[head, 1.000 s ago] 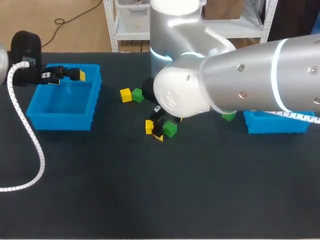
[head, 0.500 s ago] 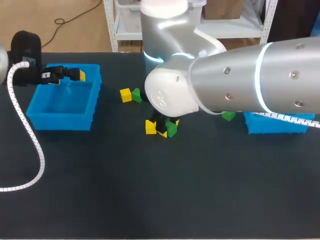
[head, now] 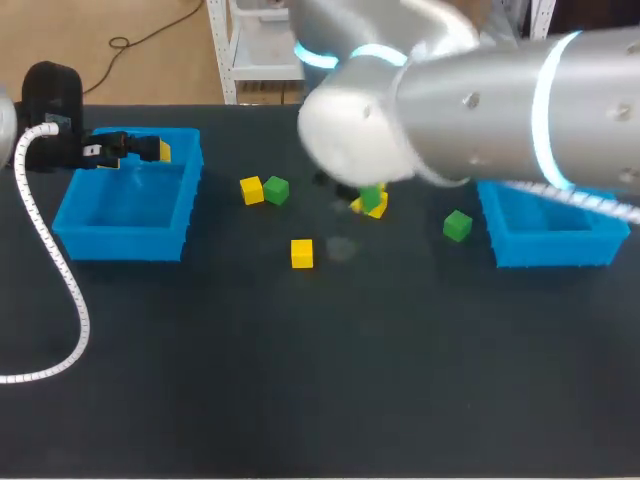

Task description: Put the green cubes in the right bin and the yellow cubes in the left bin.

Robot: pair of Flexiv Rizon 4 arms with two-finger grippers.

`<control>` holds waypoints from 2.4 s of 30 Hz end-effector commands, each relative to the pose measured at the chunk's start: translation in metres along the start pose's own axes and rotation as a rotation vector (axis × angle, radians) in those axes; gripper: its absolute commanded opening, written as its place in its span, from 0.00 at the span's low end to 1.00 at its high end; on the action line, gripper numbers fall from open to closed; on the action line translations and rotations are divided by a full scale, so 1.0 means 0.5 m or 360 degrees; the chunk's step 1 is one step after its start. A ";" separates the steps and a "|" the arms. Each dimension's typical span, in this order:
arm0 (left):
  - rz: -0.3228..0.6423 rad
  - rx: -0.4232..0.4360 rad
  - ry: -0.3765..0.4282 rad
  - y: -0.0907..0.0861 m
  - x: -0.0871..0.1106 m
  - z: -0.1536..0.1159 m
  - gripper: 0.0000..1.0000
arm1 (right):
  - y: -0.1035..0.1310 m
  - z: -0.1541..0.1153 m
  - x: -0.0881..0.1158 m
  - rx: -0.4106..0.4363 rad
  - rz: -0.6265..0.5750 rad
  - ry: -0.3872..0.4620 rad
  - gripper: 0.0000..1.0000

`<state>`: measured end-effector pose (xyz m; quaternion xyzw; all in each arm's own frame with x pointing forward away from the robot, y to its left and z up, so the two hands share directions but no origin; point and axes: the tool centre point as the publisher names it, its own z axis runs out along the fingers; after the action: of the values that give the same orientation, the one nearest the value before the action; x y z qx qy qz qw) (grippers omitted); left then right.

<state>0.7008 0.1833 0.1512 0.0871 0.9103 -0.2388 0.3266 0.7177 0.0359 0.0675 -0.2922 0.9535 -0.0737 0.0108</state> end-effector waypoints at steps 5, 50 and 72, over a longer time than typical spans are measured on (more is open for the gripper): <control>0.0003 0.0012 -0.0010 0.003 0.003 0.000 1.00 | -0.172 -0.045 0.222 -0.0035 0.0702 -0.0253 0.00; 0.0003 0.0012 -0.0010 0.003 0.003 0.000 1.00 | -0.462 0.071 0.215 -0.0058 0.1269 -0.0134 0.00; 0.0003 0.0012 -0.0010 0.003 0.003 0.000 1.00 | -0.126 -0.010 0.112 0.0009 0.0295 -0.0035 1.00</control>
<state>0.7008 0.1833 0.1512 0.0871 0.9103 -0.2388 0.3266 0.7080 -0.0631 0.0905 -0.1744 0.9812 -0.0707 0.0420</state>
